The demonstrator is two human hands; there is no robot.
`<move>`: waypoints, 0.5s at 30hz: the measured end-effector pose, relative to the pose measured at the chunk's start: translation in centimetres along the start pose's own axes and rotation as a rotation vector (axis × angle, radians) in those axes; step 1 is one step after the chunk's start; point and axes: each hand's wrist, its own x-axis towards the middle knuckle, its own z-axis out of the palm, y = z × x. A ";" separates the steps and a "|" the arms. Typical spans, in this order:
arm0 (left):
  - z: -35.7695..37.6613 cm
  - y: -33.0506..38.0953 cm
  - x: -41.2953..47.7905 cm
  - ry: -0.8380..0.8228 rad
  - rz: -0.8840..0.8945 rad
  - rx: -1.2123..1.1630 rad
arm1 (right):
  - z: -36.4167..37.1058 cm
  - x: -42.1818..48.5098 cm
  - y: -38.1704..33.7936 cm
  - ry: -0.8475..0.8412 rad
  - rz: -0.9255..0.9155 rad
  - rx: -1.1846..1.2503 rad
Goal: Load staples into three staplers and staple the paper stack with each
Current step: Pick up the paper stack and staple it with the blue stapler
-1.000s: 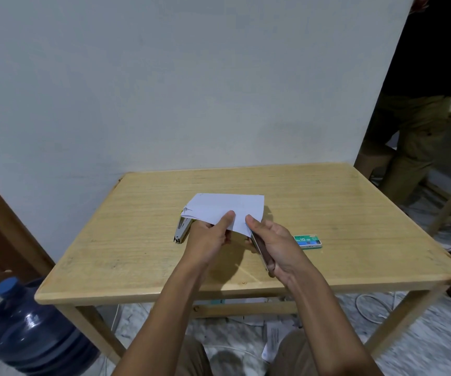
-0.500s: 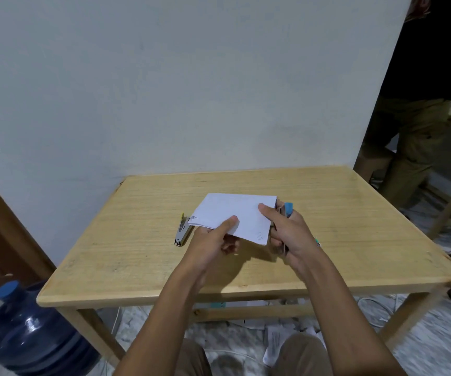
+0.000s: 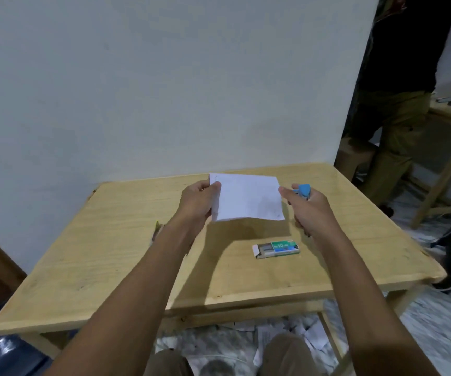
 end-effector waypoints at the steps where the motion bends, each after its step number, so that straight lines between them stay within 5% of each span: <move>1: 1.1 0.0 1.2 0.019 0.025 0.013 | -0.4 0.6 0.0 0.007 -0.002 -0.012; 9: 8.7 -2.6 10.8 0.133 0.033 0.171 | -2.1 5.5 0.7 -0.089 0.077 -0.107; 15: 10.2 -5.7 13.2 0.103 0.149 0.846 | -2.0 8.7 2.0 -0.124 0.135 -0.104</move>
